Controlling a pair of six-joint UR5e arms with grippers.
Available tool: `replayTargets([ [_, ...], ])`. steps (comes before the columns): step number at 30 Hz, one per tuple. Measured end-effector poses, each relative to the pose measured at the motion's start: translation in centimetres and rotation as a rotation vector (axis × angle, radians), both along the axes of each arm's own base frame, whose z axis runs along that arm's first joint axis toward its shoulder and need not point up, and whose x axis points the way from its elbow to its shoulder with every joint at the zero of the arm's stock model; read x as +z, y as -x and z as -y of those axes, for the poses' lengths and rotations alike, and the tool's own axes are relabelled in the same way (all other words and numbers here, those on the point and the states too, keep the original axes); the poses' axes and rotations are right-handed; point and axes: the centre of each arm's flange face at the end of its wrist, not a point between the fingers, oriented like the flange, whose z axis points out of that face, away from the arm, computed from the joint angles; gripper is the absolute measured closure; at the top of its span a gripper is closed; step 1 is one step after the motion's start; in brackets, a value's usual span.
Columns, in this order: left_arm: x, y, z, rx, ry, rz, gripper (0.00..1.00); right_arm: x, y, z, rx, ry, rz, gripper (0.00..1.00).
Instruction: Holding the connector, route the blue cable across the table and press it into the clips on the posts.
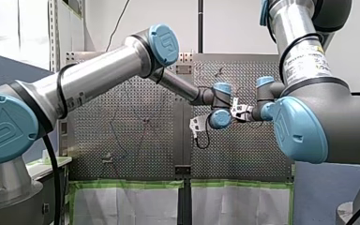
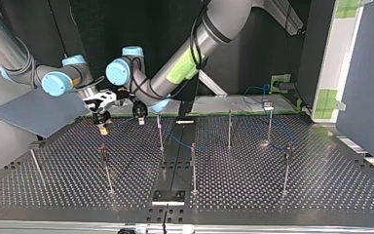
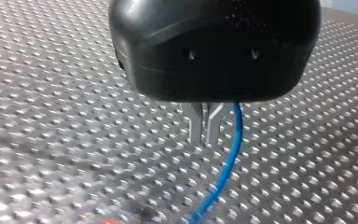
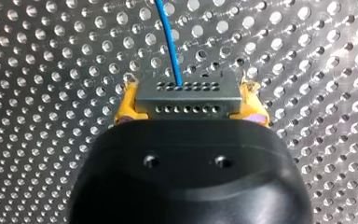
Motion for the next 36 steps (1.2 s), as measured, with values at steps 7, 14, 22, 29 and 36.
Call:
replayTargets([
  [7, 4.0, 1.5, -0.2, 0.040, 0.008, 0.004, 1.00, 0.9, 1.2, 1.2, -0.022, 0.015, -0.001, 1.00],
  [14, 7.5, 3.4, 0.0, 0.073, 0.019, 0.022, 1.00, 2.8, 1.6, 1.4, -0.009, 0.031, -0.008, 1.00],
  [22, 10.8, 5.5, 0.5, 0.089, 0.027, 0.045, 1.00, 4.0, 1.6, -0.2, 0.027, 0.027, -0.056, 1.00],
  [29, 11.4, 6.6, 0.7, 0.101, 0.016, 0.043, 1.00, 5.6, 1.5, -2.2, 0.033, 0.053, -0.064, 1.00],
  [36, 12.6, 7.4, 0.9, 0.110, 0.014, 0.053, 1.00, 9.0, 1.4, -3.2, 0.024, 0.115, -0.073, 1.00],
])
